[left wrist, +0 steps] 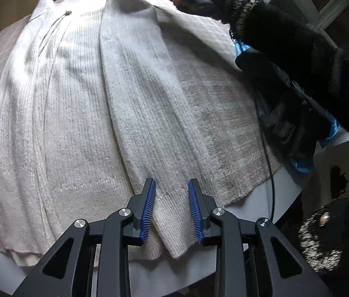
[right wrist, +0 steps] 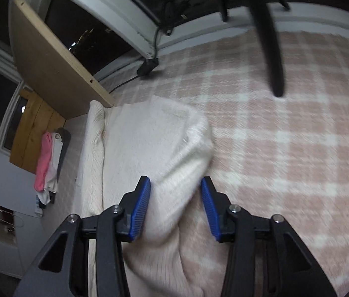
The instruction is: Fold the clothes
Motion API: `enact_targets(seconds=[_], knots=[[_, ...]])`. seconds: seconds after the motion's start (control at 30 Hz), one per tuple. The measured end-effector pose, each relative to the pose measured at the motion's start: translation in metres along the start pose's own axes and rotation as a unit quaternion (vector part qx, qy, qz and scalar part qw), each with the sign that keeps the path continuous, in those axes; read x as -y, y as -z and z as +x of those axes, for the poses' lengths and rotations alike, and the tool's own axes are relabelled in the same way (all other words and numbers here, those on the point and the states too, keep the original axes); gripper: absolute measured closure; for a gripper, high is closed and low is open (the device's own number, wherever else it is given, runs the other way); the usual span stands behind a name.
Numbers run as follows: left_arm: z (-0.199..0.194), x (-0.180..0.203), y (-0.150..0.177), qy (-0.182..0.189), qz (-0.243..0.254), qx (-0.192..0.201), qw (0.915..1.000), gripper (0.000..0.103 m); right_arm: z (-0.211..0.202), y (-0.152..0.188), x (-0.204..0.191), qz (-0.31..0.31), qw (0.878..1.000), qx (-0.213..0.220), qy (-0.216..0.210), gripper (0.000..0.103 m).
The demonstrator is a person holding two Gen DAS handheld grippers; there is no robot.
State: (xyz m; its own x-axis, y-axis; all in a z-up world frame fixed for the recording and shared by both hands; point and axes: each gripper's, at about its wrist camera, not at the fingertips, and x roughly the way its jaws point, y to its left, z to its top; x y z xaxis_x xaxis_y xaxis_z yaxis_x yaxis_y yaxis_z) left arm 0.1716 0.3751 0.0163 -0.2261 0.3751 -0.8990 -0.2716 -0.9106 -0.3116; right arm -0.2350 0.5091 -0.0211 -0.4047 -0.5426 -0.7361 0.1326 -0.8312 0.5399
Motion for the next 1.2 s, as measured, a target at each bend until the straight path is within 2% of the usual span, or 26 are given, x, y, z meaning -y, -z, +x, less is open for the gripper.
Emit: enact_targets(seconds=[0.03,0.1,0.13,0.23,0.3,0.33,0.4,0.47,0.53,0.63,0.7,0.8,0.87,0.93,0.97,1.07,1.13,1.17,1.2], knots=[[-0.001,-0.002,0.001,0.003,0.000,0.001,1.0000,0.077,-0.001,-0.001,-0.011,-0.019,1.000,0.007,0.001,0.096],[-0.004,-0.006,0.003,0.010,-0.003,0.003,0.9999,0.077,-0.006,-0.004,-0.035,-0.094,0.994,0.025,0.055,0.095],[-0.005,-0.009,0.005,0.014,-0.004,0.005,0.9999,0.077,-0.006,-0.006,-0.047,-0.136,0.985,0.042,0.101,0.096],[-0.008,-0.011,0.005,0.024,-0.009,0.006,0.9997,0.077,0.026,-0.013,-0.058,-0.188,0.962,0.013,0.197,0.095],[-0.010,-0.012,0.006,0.025,-0.008,0.004,0.9997,0.077,0.028,-0.014,-0.066,-0.210,0.952,0.005,0.223,0.095],[-0.012,-0.011,0.007,0.024,-0.006,0.004,0.9997,0.077,0.024,-0.015,-0.067,-0.204,0.953,-0.002,0.223,0.091],[-0.017,-0.011,0.008,0.022,-0.003,0.004,0.9998,0.077,-0.001,-0.011,-0.064,-0.171,0.965,0.003,0.198,0.085],[-0.027,-0.009,0.012,0.016,0.001,0.016,0.9997,0.077,-0.031,0.001,-0.062,-0.156,0.972,0.019,0.176,0.064],[-0.037,-0.009,0.017,0.014,0.002,0.025,0.9996,0.077,-0.058,0.020,-0.058,-0.143,0.978,0.020,0.151,0.057],[-0.042,0.003,0.023,0.010,0.007,0.031,0.9995,0.077,-0.073,0.050,-0.045,-0.119,0.987,-0.009,0.110,0.057],[-0.035,0.010,0.026,0.013,0.016,0.025,0.9995,0.069,-0.073,0.063,-0.038,-0.103,0.990,-0.023,0.097,0.057],[-0.024,0.033,0.031,0.007,0.034,0.022,0.9991,0.066,-0.073,0.082,-0.027,-0.080,0.993,-0.045,0.078,0.057],[-0.019,0.045,0.029,-0.004,0.042,0.029,0.9987,0.064,-0.069,0.090,-0.025,-0.072,0.994,-0.052,0.064,0.057],[-0.016,0.051,0.029,-0.019,0.052,0.033,0.9979,0.057,-0.066,0.095,-0.026,-0.071,0.994,-0.056,0.058,0.057],[-0.008,0.055,0.027,-0.043,0.065,0.031,0.9965,0.054,-0.064,0.098,-0.027,-0.073,0.994,-0.060,0.056,0.057],[0.006,0.053,0.028,-0.092,0.082,0.014,0.9922,0.054,-0.057,0.105,-0.036,-0.095,0.991,-0.069,0.058,0.058],[0.005,0.047,0.029,-0.080,0.073,0.020,0.9939,0.055,-0.056,0.111,-0.042,-0.115,0.988,-0.073,0.073,0.058],[0.003,0.044,0.029,-0.069,0.066,0.025,0.9951,0.056,-0.056,0.113,-0.043,-0.119,0.987,-0.071,0.077,0.062],[0.002,0.039,0.029,-0.061,0.060,0.029,0.9959,0.065,-0.056,0.114,-0.043,-0.121,0.987,-0.067,0.079,0.066]])
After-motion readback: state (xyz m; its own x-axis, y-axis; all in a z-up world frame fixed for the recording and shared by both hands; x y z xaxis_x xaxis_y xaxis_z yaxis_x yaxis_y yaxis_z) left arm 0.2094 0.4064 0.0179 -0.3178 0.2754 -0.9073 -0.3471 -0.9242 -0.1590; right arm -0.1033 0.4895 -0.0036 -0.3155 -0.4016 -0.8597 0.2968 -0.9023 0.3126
